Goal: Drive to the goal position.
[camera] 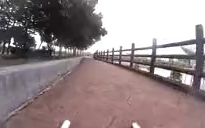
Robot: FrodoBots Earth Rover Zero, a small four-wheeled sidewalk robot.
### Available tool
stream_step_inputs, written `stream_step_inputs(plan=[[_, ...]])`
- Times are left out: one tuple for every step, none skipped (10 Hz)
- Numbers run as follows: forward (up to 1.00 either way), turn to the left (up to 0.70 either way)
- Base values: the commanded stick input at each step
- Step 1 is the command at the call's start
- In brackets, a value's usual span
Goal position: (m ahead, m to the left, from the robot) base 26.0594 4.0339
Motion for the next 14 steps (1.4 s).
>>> stream_step_inputs(plan=[[0.7, 0.01], [0.7, 0.01], [0.7, 0.01], [0.7, 0.01], [0.7, 0.01], [0.7, 0.01], [0.7, 0.01], [0.7, 0.14], [0.7, 0.36], [0.7, 0.36], [0.7, 0.36], [0.7, 0.36], [0.7, 0.24], [0.7, 0.01]])
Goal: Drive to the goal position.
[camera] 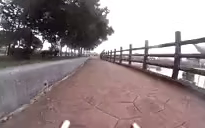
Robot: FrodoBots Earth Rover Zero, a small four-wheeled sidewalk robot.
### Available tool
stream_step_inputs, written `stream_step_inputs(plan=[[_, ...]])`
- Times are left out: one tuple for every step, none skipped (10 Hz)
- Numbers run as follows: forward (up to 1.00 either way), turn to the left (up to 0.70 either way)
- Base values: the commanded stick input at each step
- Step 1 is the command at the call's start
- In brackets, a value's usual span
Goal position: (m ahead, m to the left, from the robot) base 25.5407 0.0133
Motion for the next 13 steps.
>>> stream_step_inputs(plan=[[0.7, 0.01], [0.7, 0.01], [0.7, 0.01], [0.7, 0.01], [0.7, 0.01], [0.7, 0.01], [0.7, 0.01], [0.7, 0.01], [0.7, 0.23], [0.7, 0.36], [0.7, 0.25], [0.7, 0.07], [0.7, 0.01]])
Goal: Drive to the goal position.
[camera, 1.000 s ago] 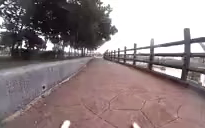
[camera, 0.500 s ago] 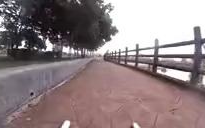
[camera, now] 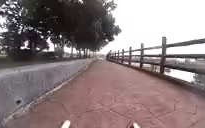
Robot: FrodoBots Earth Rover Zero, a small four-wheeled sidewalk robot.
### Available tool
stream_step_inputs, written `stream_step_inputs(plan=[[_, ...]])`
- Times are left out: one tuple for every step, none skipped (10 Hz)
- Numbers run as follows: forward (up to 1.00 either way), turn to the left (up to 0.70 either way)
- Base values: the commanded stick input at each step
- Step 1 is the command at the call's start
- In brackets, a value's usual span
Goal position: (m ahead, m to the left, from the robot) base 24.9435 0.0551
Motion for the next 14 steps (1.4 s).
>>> stream_step_inputs(plan=[[0.7, 0.01], [0.7, 0.01], [0.7, 0.01], [0.7, 0.01], [0.7, 0.01], [0.7, 0.01], [0.7, 0.01], [0.7, 0.01], [0.7, 0.01], [0.7, 0.01], [0.7, 0.01], [0.7, 0.01], [0.7, 0.01], [0.7, 0.1]])
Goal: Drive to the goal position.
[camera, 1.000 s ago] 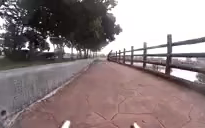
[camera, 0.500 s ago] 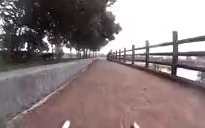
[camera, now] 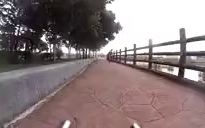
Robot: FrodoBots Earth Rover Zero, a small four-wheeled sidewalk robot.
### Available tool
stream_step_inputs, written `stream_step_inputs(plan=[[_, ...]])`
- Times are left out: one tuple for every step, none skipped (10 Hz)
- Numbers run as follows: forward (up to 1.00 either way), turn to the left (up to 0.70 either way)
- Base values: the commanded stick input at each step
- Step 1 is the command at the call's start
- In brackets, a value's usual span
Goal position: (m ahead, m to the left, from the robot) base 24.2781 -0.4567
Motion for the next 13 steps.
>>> stream_step_inputs(plan=[[0.7, 0.36], [0.7, 0.32], [0.7, 0.01], [0.7, 0.01], [0.7, 0.01], [0.7, 0.01], [0.7, 0.01], [0.7, 0.01], [0.7, 0.01], [0.7, 0.01], [0.7, 0.01], [0.7, 0.01], [0.7, 0.01]])
